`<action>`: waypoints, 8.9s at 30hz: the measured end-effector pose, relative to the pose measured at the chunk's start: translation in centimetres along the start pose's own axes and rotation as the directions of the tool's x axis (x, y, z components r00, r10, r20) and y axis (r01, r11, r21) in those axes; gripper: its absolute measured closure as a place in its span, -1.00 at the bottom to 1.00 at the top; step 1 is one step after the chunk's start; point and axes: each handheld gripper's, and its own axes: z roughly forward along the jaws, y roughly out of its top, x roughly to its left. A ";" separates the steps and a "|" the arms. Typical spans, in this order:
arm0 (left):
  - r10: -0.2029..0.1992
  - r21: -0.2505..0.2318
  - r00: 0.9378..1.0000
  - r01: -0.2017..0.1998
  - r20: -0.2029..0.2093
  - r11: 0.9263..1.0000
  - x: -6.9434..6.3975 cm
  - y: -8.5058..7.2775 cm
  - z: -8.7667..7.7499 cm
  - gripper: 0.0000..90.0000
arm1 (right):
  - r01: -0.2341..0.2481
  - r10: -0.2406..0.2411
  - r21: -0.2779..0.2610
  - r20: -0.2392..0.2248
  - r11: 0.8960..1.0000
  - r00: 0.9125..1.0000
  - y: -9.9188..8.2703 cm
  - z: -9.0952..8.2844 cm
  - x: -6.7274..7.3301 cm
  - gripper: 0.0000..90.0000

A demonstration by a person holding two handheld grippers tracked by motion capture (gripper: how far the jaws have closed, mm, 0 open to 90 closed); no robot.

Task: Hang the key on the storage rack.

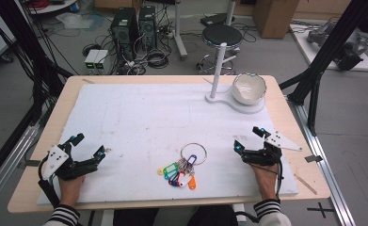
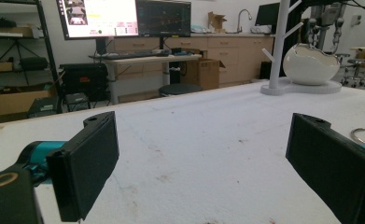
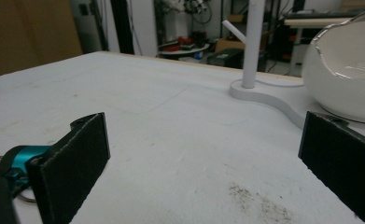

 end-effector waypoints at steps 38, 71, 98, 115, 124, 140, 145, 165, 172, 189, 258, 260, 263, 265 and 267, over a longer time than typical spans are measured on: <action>-0.007 0.006 1.000 0.007 0.002 1.000 0.1 0.0 0.0 -0.78 | 0.342 -0.148 0.548 -0.367 0.763 0.918 9.8 10.2 5.2 -0.97; -0.007 0.001 1.000 0.007 0.000 1.000 0.1 0.0 0.0 -0.78 | 0.498 -0.178 0.747 -0.471 0.440 0.864 6.9 16.5 7.9 -0.97; -0.005 0.000 1.000 0.005 0.001 1.000 0.1 0.0 0.0 -0.78 | 0.513 -0.167 0.803 -0.485 0.302 0.858 6.4 18.2 9.1 -0.20; -0.006 0.000 1.000 0.006 0.001 1.000 0.1 0.0 0.0 -0.78 | 0.520 -0.156 0.814 -0.496 0.259 0.854 6.3 18.9 9.4 0.30; -0.004 0.000 1.000 0.004 0.000 1.000 0.1 0.0 0.0 -0.78 | 0.534 -0.155 0.809 -0.511 0.246 0.846 6.3 19.0 9.4 0.49; -0.007 0.000 1.000 0.007 0.001 1.000 0.1 0.0 0.0 -0.78 | 0.530 -0.142 0.818 -0.510 0.226 0.848 6.0 19.2 9.2 0.71; -0.007 0.000 1.000 0.007 0.001 1.000 0.1 0.0 0.0 -0.78 | 0.538 -0.141 0.814 -0.519 0.217 0.843 6.0 19.3 9.1 0.73; -0.007 -0.001 1.000 0.007 0.001 1.000 0.1 0.0 0.0 -0.78 | 0.528 -0.137 0.828 -0.510 0.189 0.849 6.0 19.5 9.2 0.82; -0.007 -0.001 1.000 0.007 0.001 1.000 0.1 0.0 -0.1 -0.78 | 0.524 -0.136 0.835 -0.507 0.168 0.851 6.0 19.9 9.5 0.88; -0.006 0.000 1.000 0.006 0.001 1.000 0.1 0.0 -0.1 -0.78 | 0.527 -0.173 0.839 -0.504 0.133 0.846 6.1 20.1 10.3 0.95; -0.007 0.001 1.000 0.007 -0.002 1.000 0.1 0.0 0.0 -0.78 | -0.062 0.105 0.331 -0.113 0.942 0.988 14.6 11.3 -4.1 0.97; -0.009 0.004 1.000 0.009 -0.002 1.000 0.1 0.0 0.0 -0.78 | -0.067 0.105 0.321 -0.104 0.945 0.989 14.7 11.4 -4.3 0.97; -0.008 0.005 1.000 0.008 -0.002 1.000 0.1 0.0 0.0 -0.78 | -0.079 0.115 0.307 -0.100 0.949 0.988 15.0 11.6 -4.7 0.97; -0.008 0.005 1.000 0.008 -0.002 1.000 0.1 0.0 0.0 -0.78 | -0.079 0.111 0.296 -0.093 0.952 0.989 14.9 11.7 -4.9 0.97; -0.009 0.005 1.000 0.009 0.000 1.000 0.1 0.0 0.0 -0.78 | -0.085 0.115 0.303 -0.083 0.949 0.990 14.7 11.9 -5.1 0.97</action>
